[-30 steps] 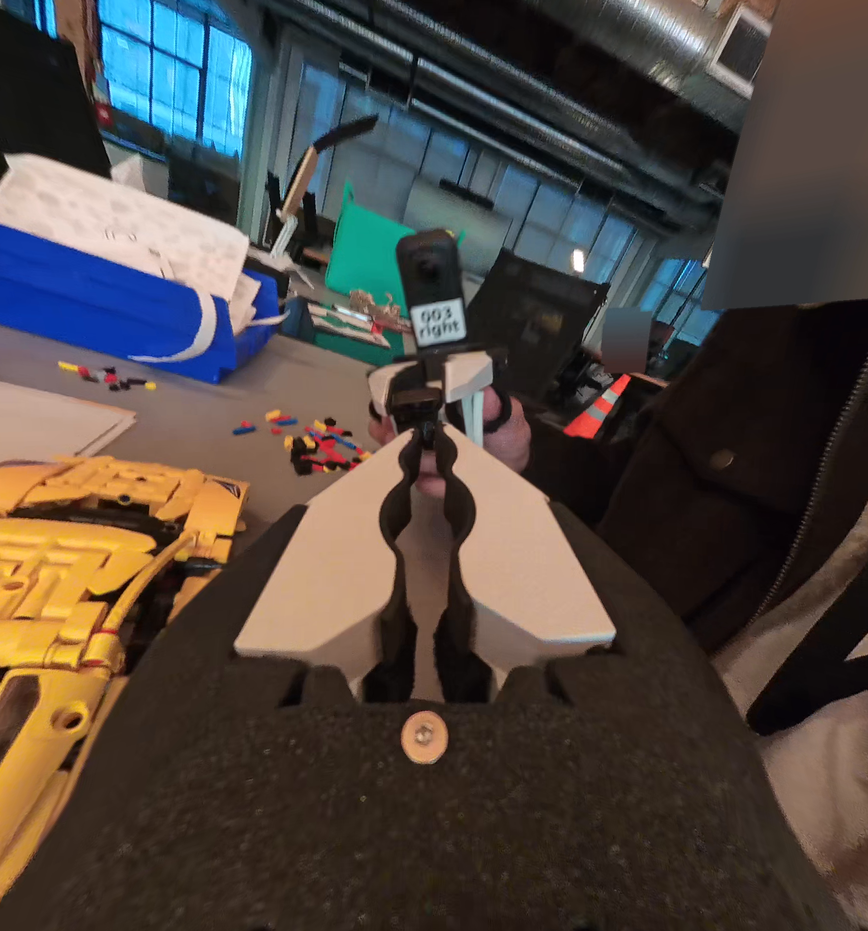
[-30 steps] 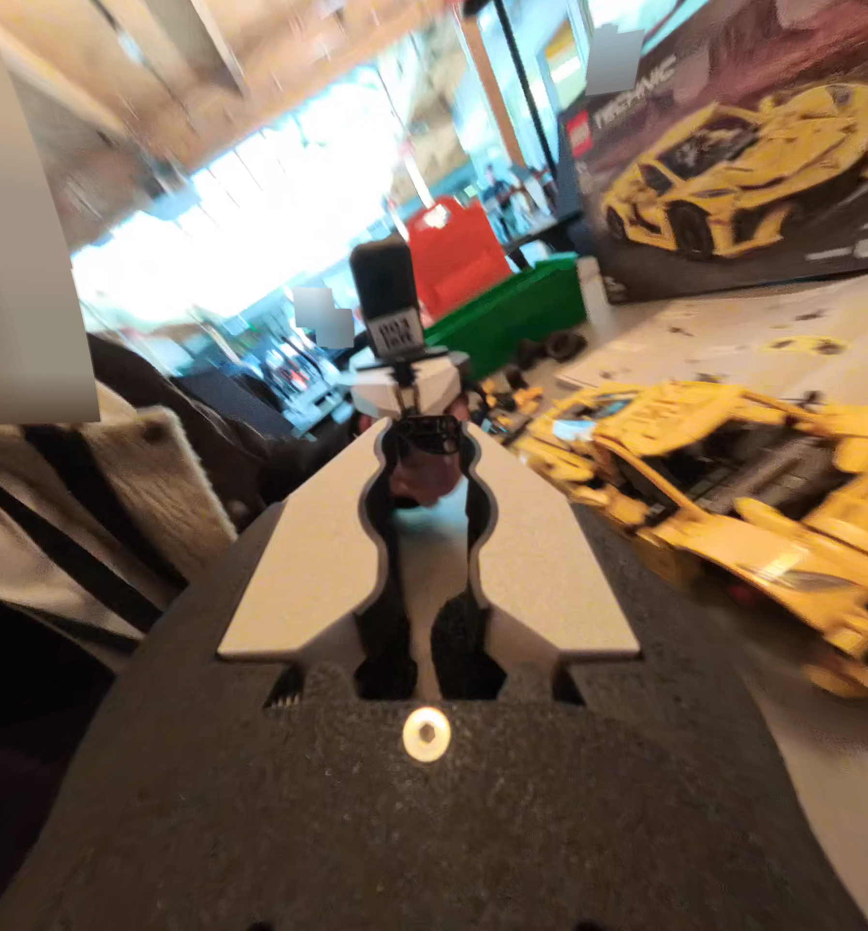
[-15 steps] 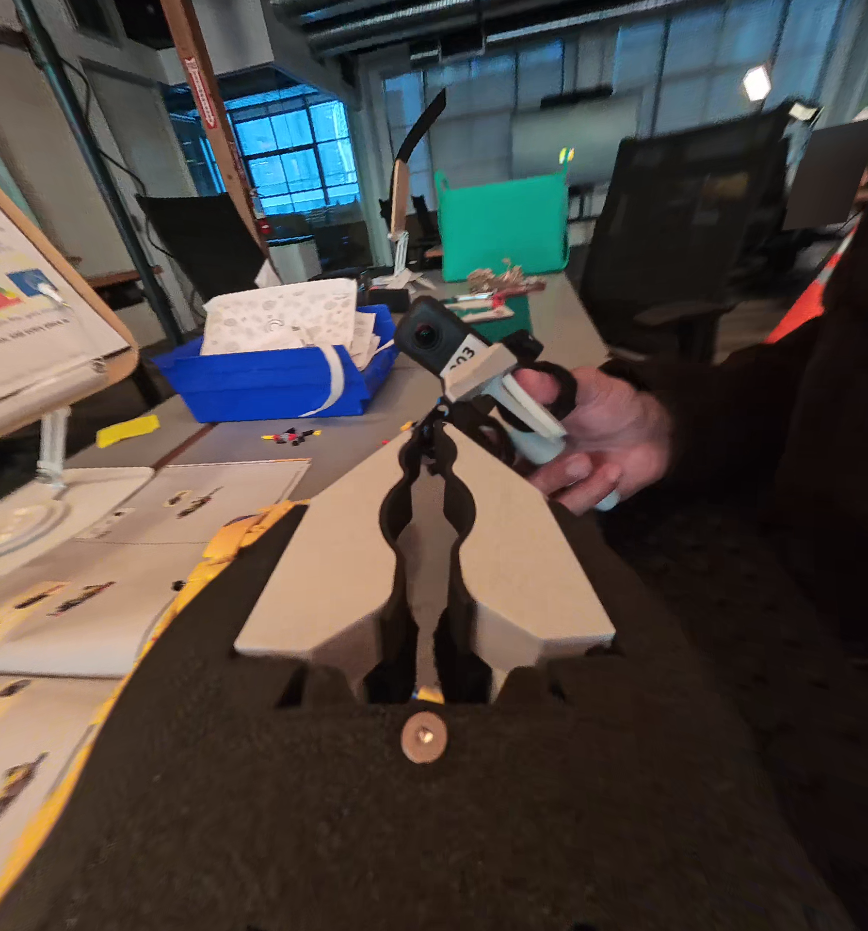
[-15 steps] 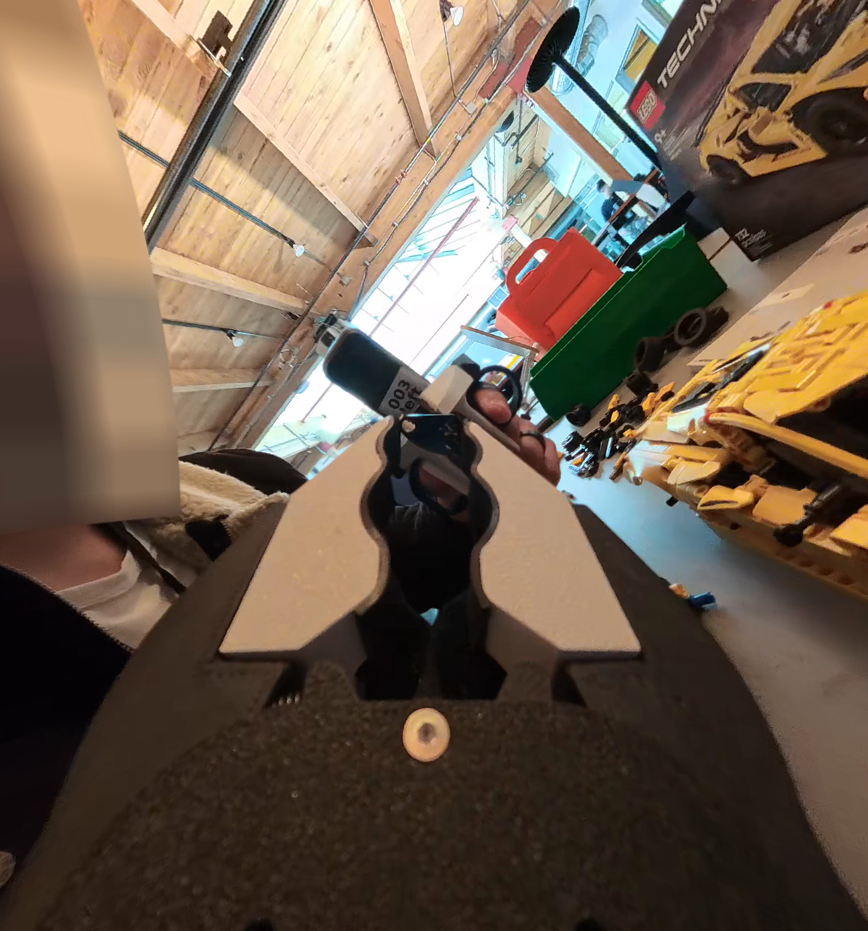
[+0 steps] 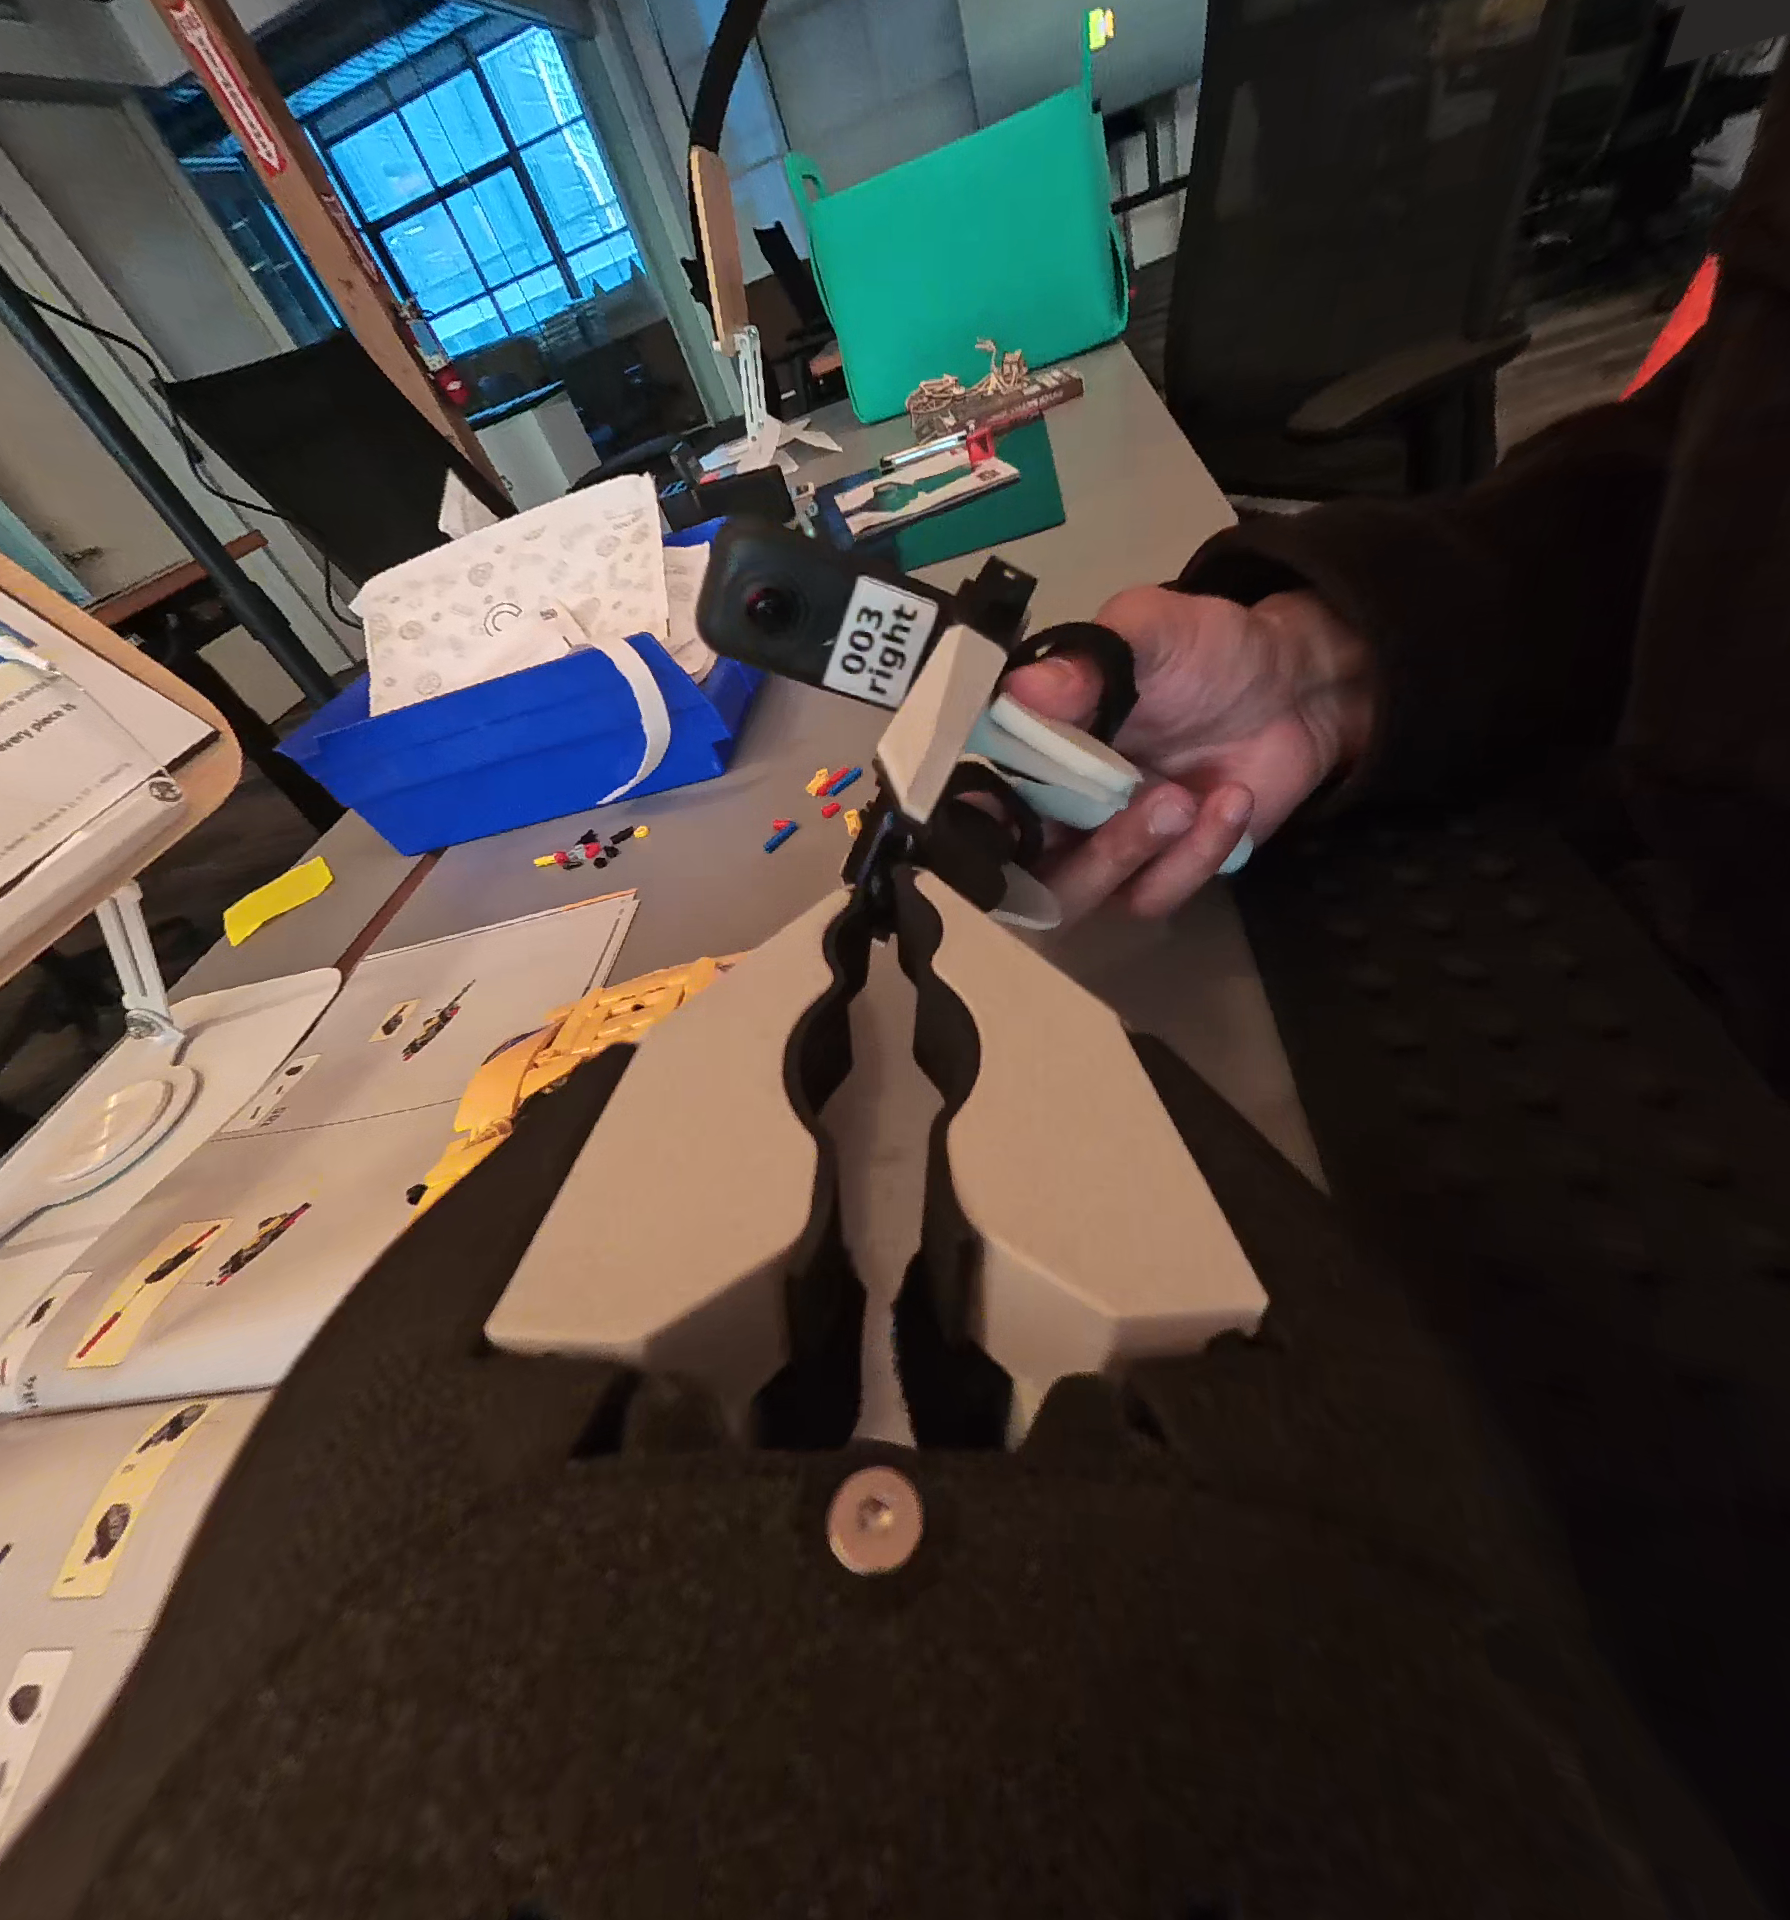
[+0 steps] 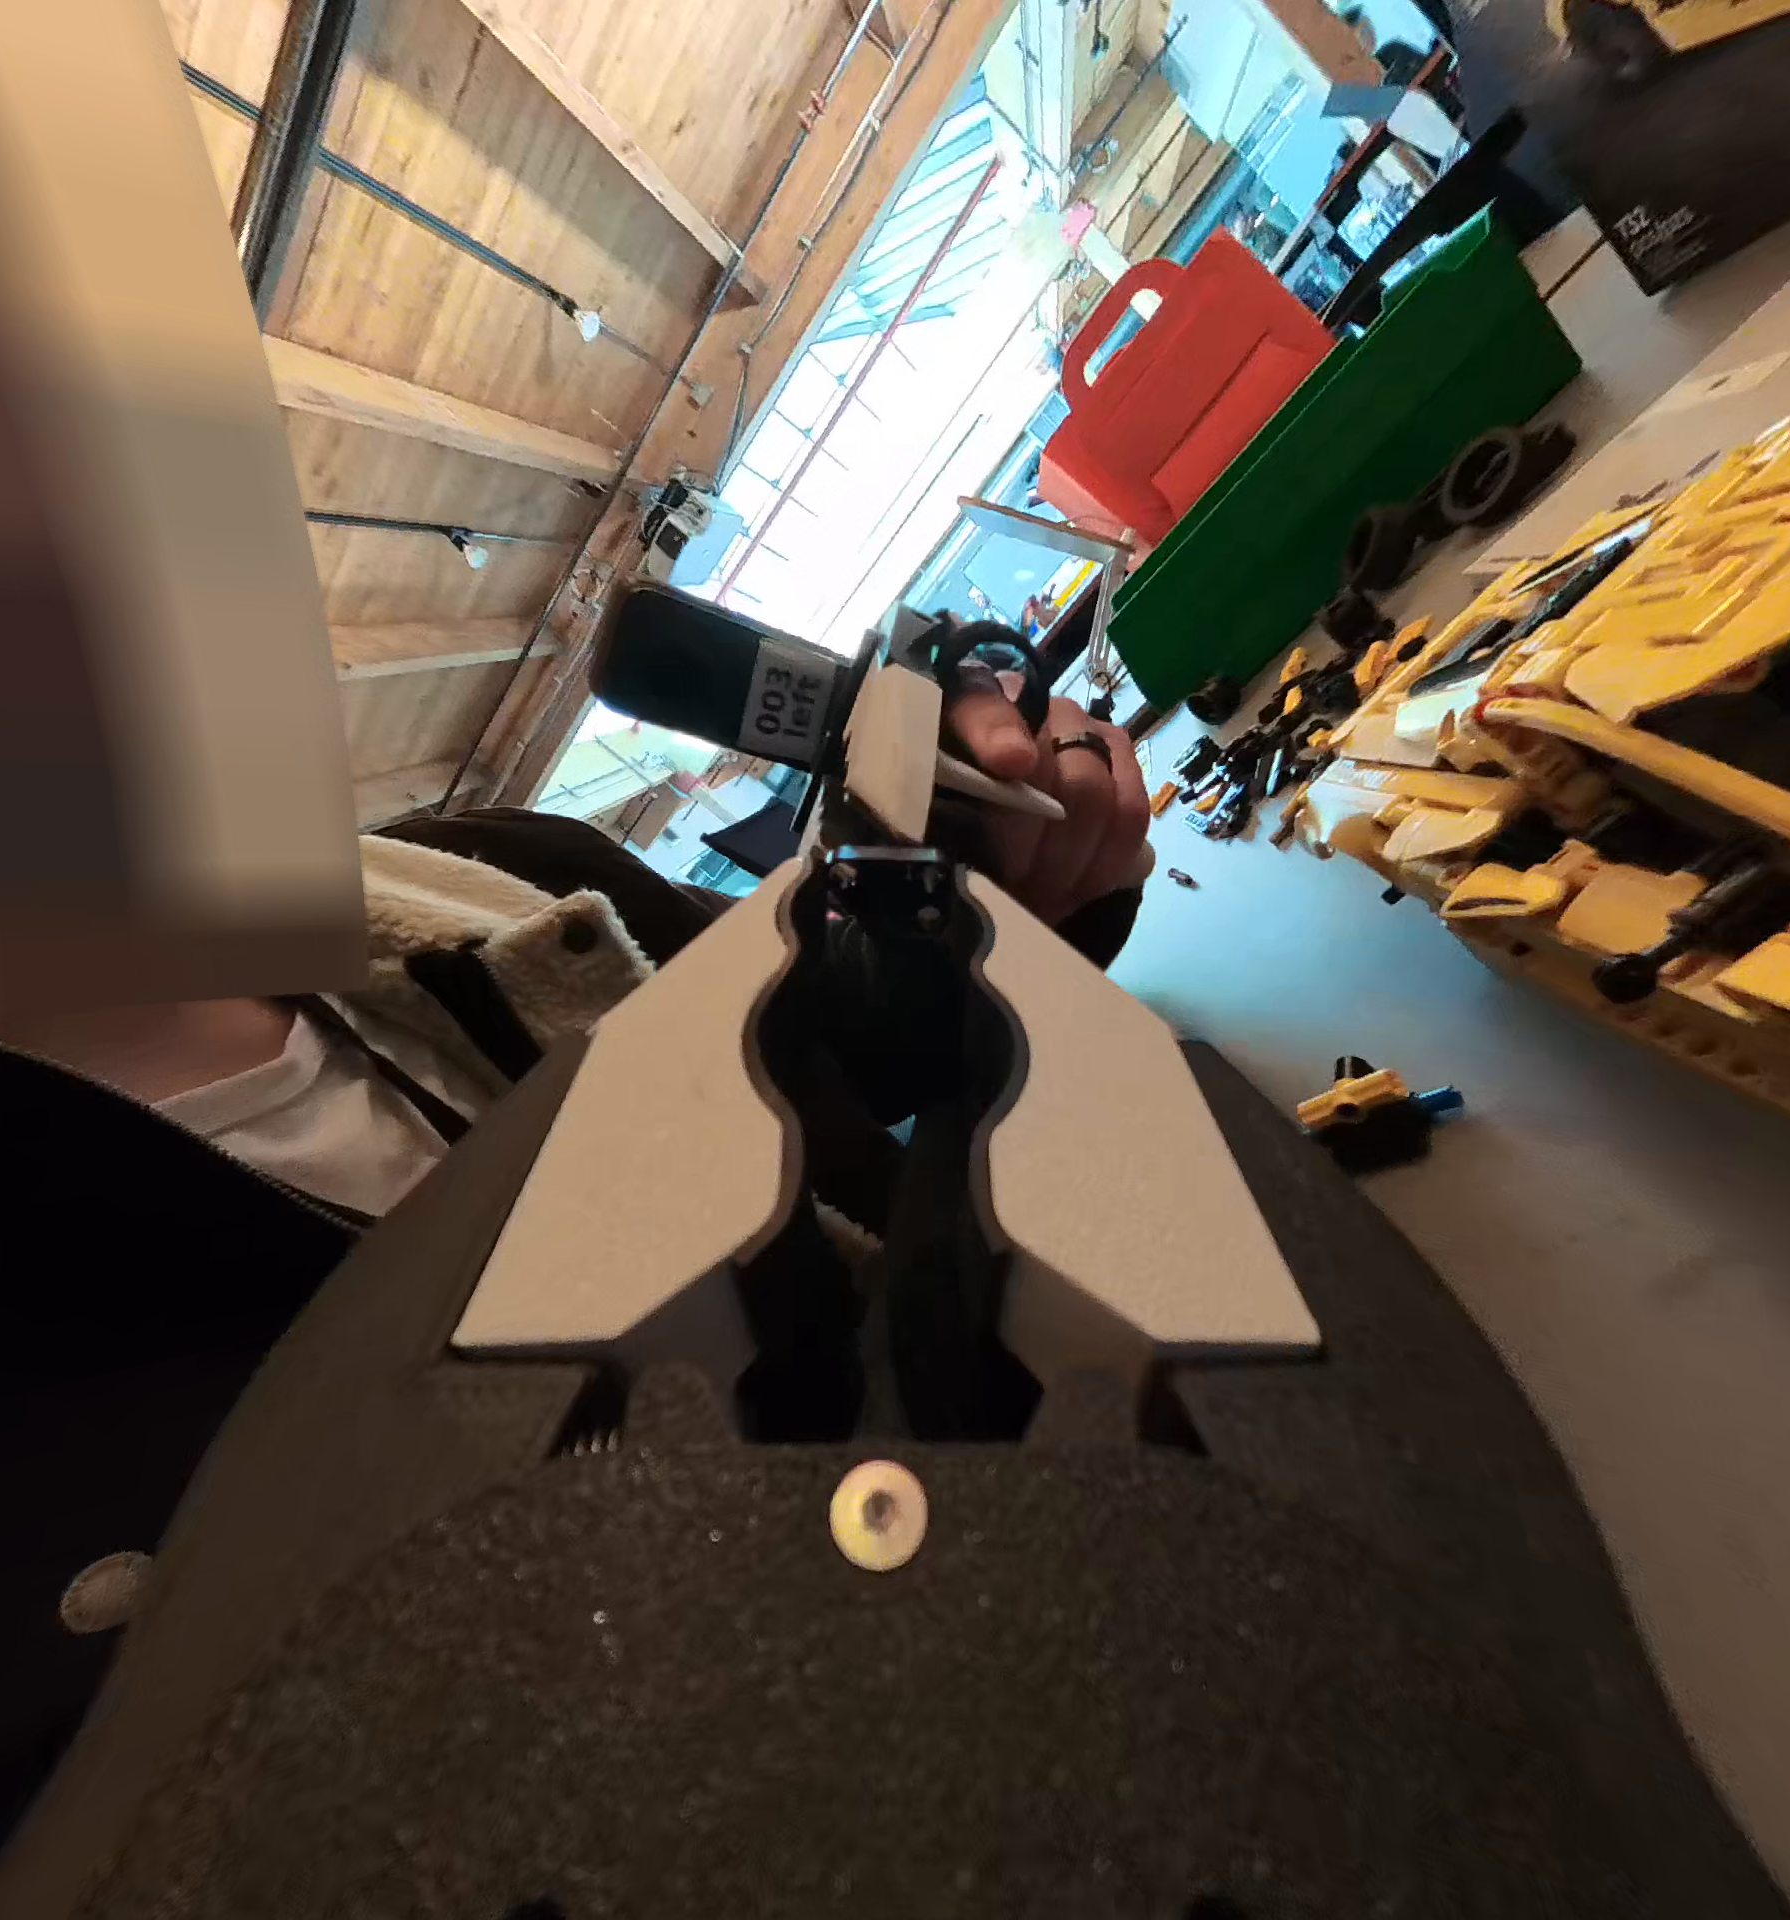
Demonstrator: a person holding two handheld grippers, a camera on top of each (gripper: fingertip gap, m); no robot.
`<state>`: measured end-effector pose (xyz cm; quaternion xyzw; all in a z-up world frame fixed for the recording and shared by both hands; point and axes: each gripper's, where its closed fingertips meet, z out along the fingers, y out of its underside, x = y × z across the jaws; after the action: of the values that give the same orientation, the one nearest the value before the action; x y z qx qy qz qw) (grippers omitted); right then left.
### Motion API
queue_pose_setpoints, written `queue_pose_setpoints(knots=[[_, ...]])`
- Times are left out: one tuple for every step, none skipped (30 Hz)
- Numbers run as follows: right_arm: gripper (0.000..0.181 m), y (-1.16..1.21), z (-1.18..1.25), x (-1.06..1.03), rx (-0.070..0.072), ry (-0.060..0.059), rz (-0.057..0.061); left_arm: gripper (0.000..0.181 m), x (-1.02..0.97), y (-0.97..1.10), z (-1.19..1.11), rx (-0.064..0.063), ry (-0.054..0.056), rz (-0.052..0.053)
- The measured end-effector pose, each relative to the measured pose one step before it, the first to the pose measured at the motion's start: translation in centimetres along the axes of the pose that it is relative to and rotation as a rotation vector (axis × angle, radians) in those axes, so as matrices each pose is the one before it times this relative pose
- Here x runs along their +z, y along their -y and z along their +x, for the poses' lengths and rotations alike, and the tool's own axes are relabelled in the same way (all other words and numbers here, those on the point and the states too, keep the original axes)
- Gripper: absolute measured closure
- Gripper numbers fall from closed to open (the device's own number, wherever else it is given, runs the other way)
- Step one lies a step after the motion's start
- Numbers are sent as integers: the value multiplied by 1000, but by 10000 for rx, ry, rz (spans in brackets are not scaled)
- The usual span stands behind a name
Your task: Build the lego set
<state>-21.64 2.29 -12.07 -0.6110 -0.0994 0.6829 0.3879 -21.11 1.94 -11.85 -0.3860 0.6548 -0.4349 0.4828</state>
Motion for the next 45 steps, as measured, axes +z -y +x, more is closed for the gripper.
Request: queue_pose_setpoints(knots=[[160,-172,86,-25,-24,-65,-142,177,10,-142,108,24,-64,-88],[160,-189,123,-8,9,-73,-137,178,0,-167,110,-47,-94,-76],[159,-217,91,-15,41,-19,-137,177,-1,-163,146,-29,-119,-69],[159,-261,66,13,108,20,-149,177,-17,-145,174,-18,-138,-64],[160,-181,77,1,96,18,-83,178,-5,-138,135,15,-64,-55],[159,-87,38,-21,37,10,-17,177,26,-60,87,19,-20,-28],[159,-137,84,-2,10,-57,-84,177,19,-113,74,71,-15,-77],[159,-123,217,2,-28,-134,-84,178,35,-203,50,147,16,-156],[159,-166,69,-3,67,-8,-119,178,10,-145,111,97,-50,-106],[160,-250,-97,17,136,153,-153,178,-19,-1,227,-55,-171,-2],[160,-128,-209,48,207,254,-45,178,-49,103,198,-149,-179,81],[160,-178,-114,58,170,186,-82,178,-60,56,195,-58,-150,36],[160,-184,-249,83,96,226,-116,177,-67,156,239,-121,-186,104],[160,-187,-242,75,35,183,-110,177,-63,162,253,-156,-193,109],[160,-74,-27,44,-31,13,-30,177,-35,12,129,-88,-98,31],[160,-224,230,47,-62,-171,-145,177,-10,-262,130,-67,-127,-117],[160,-180,31,95,-97,-67,-108,177,-59,-94,138,-208,-197,29],[160,5,-238,129,-124,78,-3,177,-105,177,126,-197,-146,191],[160,-130,-212,105,-64,110,-112,177,-65,165,202,-152,-182,125],[160,6,-98,43,-12,60,-1,177,-26,92,69,-152,-114,78],[160,-30,21,42,-65,-42,-16,177,-26,-10,39,-188,-133,34],[161,-291,6,128,-82,-51,-195,177,-40,-102,217,-197,-255,-3],[161,-91,-106,100,-124,-8,-73,177,-43,55,144,-155,-165,89],[161,-94,-43,67,-152,-65,-76,177,-4,-14,121,-149,-141,14],[160,-192,401,-17,-48,-283,-125,177,35,-358,-62,84,40,-241],[161,-163,337,-20,-119,-269,-118,177,65,-353,-33,82,38,-215],[161,-212,68,96,-318,-245,-154,177,10,-138,105,-197,-164,-35],[160,-27,44,108,-369,-266,-59,177,-46,14,13,-206,-112,74],[160,-118,203,71,-442,-358,-169,177,-20,-179,-10,-174,-80,-71],[160,39,435,-12,-536,-587,-58,177,-20,-254,-240,-207,34,-93],[161,-306,802,47,-641,-849,-299,177,63,-688,-295,-236,26,-311],[161,-738,636,223,-920,-857,-581,177,136,-898,-48,-198,-126,-401],[160,-346,273,155,-906,-636,-333,177,72,-438,-23,-269,-106,-84],[160,104,192,-28,-722,-455,-48,177,-35,-45,-126,-415,-90,191],[160,-135,-49,96,-631,-232,-195,177,-23,-157,71,-329,-206,32],[160,-342,136,222,-761,-438,-320,177,8,-301,-52,-236,-91,-153],[159,-116,427,20,-863,-617,-159,177,38,-90,-275,-367,21,25],[159,177,80,-108,-636,-289,63,177,-27,199,-27,-552,-222,256],[159,301,65,-127,-398,-245,143,177,-76,300,38,-529,-245,279],[159,146,303,-68,-399,-401,20,177,-47,272,-160,-489,-72,202],[160,-31,157,14,-513,-325,-100,177,-7,84,-120,-314,-42,76],[160,-117,17,77,-471,-259,-158,177,15,-43,-65,-146,-21,17],[160,-135,90,90,-328,-269,-147,177,26,-24,-128,-223,-2,29],[159,-209,2,79,-269,-164,-234,177,59,-95,-102,-264,-46,-13],[160,-51,-91,75,-229,-121,-145,177,41,-37,16,-215,-128,39]])
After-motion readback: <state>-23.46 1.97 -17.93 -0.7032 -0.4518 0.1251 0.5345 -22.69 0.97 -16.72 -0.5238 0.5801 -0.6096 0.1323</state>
